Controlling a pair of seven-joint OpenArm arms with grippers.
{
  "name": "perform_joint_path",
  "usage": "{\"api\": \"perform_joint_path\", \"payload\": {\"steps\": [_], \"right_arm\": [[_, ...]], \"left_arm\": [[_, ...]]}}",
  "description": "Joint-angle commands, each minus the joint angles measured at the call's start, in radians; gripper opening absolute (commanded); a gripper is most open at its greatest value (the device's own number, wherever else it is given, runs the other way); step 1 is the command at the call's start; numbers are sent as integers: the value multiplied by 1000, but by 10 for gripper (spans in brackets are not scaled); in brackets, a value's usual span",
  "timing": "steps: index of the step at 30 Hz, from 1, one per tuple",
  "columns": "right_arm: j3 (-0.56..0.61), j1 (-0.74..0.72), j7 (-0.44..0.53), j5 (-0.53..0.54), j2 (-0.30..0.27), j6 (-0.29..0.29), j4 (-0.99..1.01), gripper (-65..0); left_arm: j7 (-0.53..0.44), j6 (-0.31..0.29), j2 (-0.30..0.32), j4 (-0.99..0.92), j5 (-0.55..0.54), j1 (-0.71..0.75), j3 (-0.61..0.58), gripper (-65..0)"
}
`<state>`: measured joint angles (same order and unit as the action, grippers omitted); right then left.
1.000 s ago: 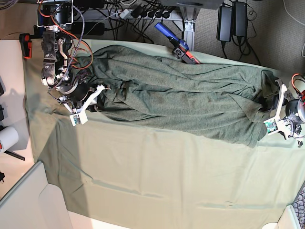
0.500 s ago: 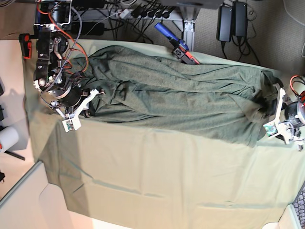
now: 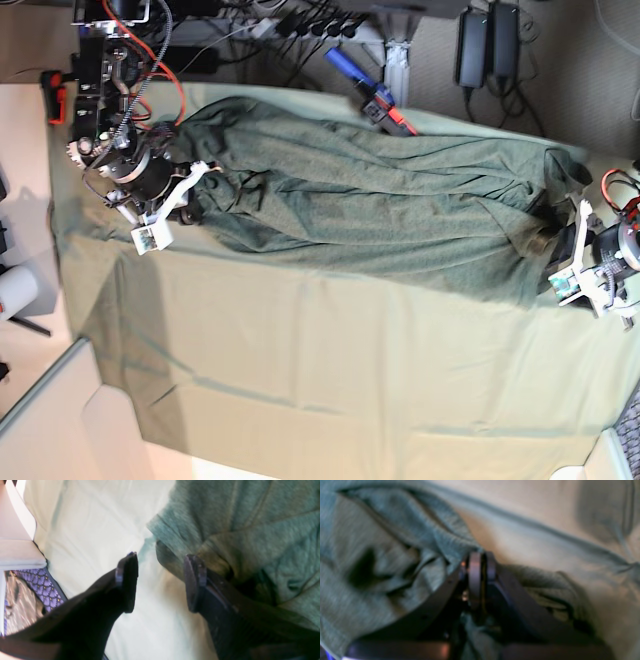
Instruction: Fold the T-shirt properly
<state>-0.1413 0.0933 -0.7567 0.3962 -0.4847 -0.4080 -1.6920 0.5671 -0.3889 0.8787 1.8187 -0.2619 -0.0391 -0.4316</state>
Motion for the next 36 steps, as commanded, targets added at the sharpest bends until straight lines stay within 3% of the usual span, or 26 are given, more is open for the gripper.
{"api": "perform_joint_path", "payload": {"steps": [1,9,10,12,14,23,29,36], "right_arm": [[-19,5,20,4,-19,-8,-31,-650],[-79,87,22,5,-18,-8,-54,-650],[-79,88,21,5,-18,-8,-53,-613],[-79,87,20,9,-16,-8,-52,-466],[-79,87,27,15,-16,-7,-52,-385],[-79,87,36,16,-13,-7,-52,-380],[-79,87,38,16,-13,-7,-51,-380],[-79,87,38,38,-11,-8,-51,-380]], "left_arm": [[-10,11,2,-11,1,-25,13,-319],[-26,11,-132,-220,0,-110,13,-319],[-26,11,-142,-236,-3,-122,13,-319],[-24,12,-153,-248,-14,-142,13,-319],[-14,11,-153,-247,-49,-159,13,-319],[6,6,-158,-269,-161,-185,58,-319],[14,-72,-231,-397,-276,-186,185,-319],[26,-129,-306,-524,-317,-188,275,-319]]}}
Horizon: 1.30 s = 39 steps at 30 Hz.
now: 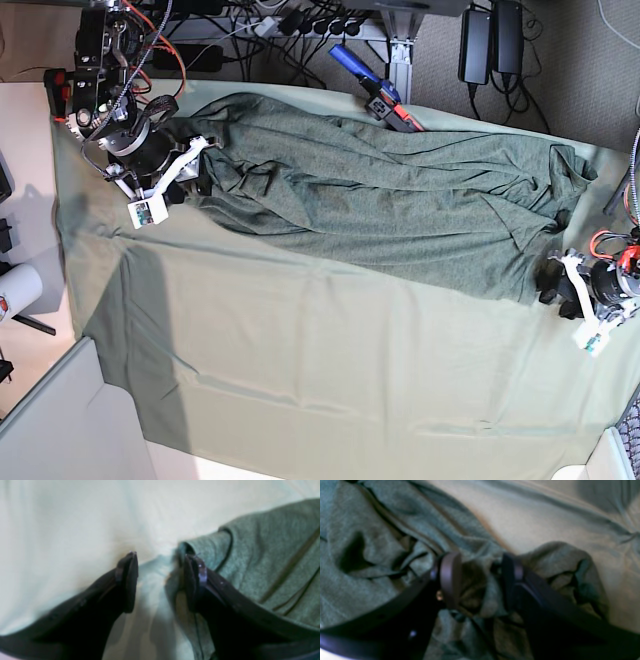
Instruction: Fold the T-shirt properly
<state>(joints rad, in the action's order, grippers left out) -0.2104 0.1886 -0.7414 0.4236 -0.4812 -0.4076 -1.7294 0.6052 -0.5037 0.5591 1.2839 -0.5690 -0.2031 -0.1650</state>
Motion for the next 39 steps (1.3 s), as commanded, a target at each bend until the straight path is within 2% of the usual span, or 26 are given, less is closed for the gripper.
{"api": "perform_joint_path", "payload": {"steps": [1,4,9,18,22,24,27,33,36,39], "right_arm": [[-10,-8,23,11,-14,-8,-14,-380],[-10,-8,23,11,-14,-8,-14,-380],[-10,-8,23,11,-14,-8,-14,-380],[-10,-8,24,11,-14,-8,-13,-380],[-10,-8,26,11,-14,-8,-13,-380],[-10,-8,26,11,-14,-8,-13,-380],[-10,-8,26,11,-14,-8,-13,-380],[-10,-8,25,11,-14,-8,-13,-381],[-10,-8,26,11,-14,-8,-13,-380],[-10,-8,26,11,-14,-8,-13,-381]], "left_arm": [[-12,-14,8,-2,-11,-27,8,-319],[0,-29,1,-19,-32,-27,8,-319],[49,-113,1,2,-143,-30,8,-319],[81,-156,0,13,-175,-29,8,-319],[80,-156,-1,13,-174,-29,8,-320],[82,-156,-9,13,-152,-29,8,-359],[85,-156,-34,13,-109,-28,8,-453],[92,-156,-51,13,-100,-29,7,-601],[119,-194,-37,13,-124,-28,7,-607],[153,-194,-13,15,-217,-18,7,-607]]}}
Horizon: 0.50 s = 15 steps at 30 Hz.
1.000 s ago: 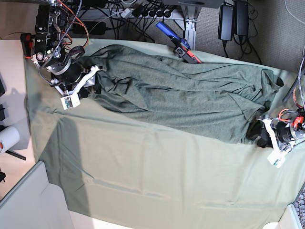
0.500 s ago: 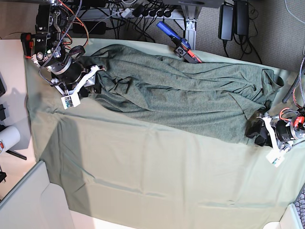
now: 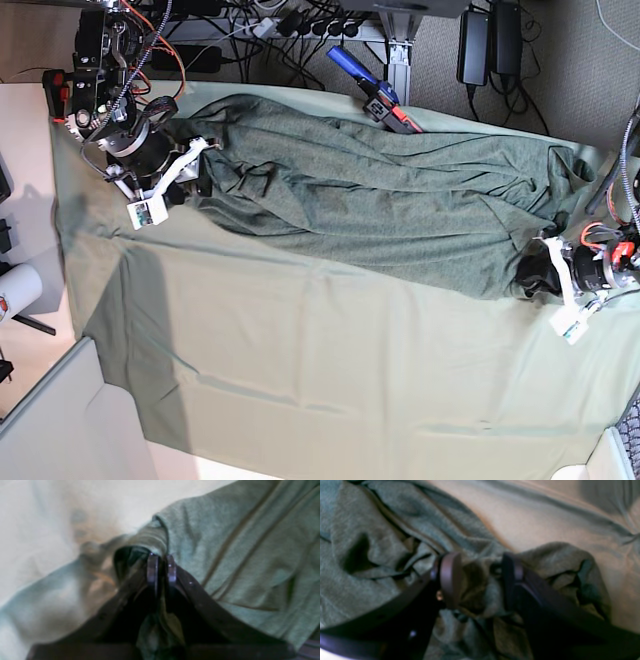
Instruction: Fold the T-shirt properly
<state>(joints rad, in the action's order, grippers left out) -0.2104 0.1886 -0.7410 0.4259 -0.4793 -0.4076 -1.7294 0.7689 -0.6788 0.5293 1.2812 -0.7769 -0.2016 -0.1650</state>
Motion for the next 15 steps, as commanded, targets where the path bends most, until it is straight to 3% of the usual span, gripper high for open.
{"api": "perform_joint_path", "payload": {"steps": [1,8,15], "right_arm": [[-10,-8,26,9,-16,-8,-13,-380],[-10,-8,26,8,-16,-8,-13,-380],[-10,-8,26,9,-16,-8,-13,-381]], "left_arm": [[-8,-19,26,25,-31,-11,7,-607],[-8,-19,101,156,-43,79,8,-607],[-10,-19,119,235,-42,129,8,-606]]}}
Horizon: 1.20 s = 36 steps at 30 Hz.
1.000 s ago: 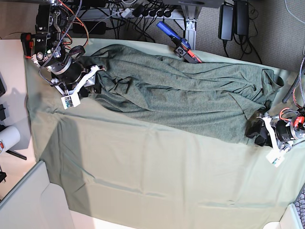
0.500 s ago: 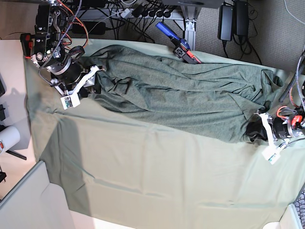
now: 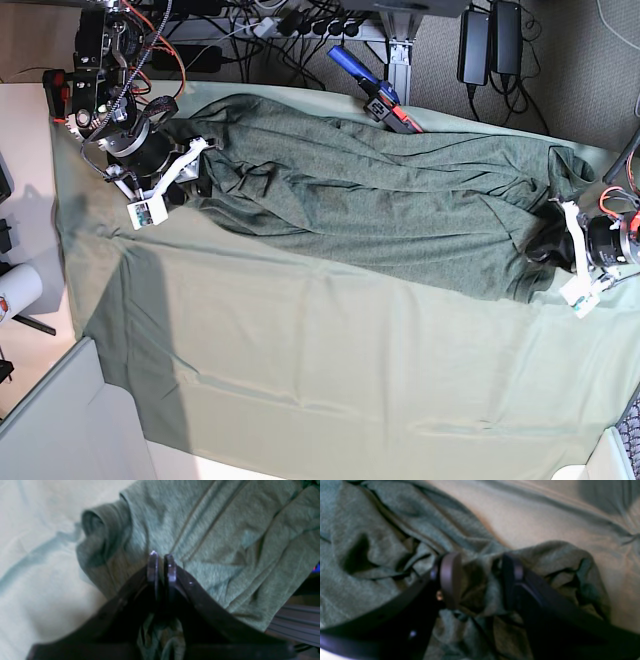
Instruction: Fold the T-shirt properly
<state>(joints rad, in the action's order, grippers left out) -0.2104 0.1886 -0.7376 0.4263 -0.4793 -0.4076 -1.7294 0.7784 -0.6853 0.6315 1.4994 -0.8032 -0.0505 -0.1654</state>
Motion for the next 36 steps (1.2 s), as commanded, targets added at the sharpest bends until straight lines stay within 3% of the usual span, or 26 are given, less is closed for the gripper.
{"api": "perform_joint_path", "payload": {"steps": [1,4,7,9,12,21,23,27,28,36], "right_arm": [[-10,-8,22,8,-16,-8,-13,-380],[-10,-8,22,8,-16,-8,-13,-380],[-10,-8,23,8,-16,-8,-13,-380],[-10,-8,23,9,-16,-8,-13,-380],[-10,-8,23,11,-16,-8,-13,-381],[-10,-8,19,11,-16,-8,-13,-380],[-10,-8,19,11,-16,-8,-13,-381],[-10,-8,19,11,-16,-8,-13,-381],[-10,-8,19,11,-16,-8,-13,-381],[-10,-8,19,8,-16,-8,-13,-381]], "left_arm": [[-23,-13,17,16,-13,-25,8,-604],[-46,-13,17,16,48,-44,8,-544],[-80,-13,16,16,90,-67,8,-367],[-105,26,8,13,117,-74,8,-300],[-138,56,-27,-14,211,-84,8,-300],[-177,66,-133,-165,309,-167,8,-301],[-177,71,-135,-167,310,-167,8,-323],[-176,71,-135,-166,309,-163,8,-607],[-176,71,-134,-166,306,-162,8,-650],[-175,33,-54,-40,235,-90,8,-650]]}}
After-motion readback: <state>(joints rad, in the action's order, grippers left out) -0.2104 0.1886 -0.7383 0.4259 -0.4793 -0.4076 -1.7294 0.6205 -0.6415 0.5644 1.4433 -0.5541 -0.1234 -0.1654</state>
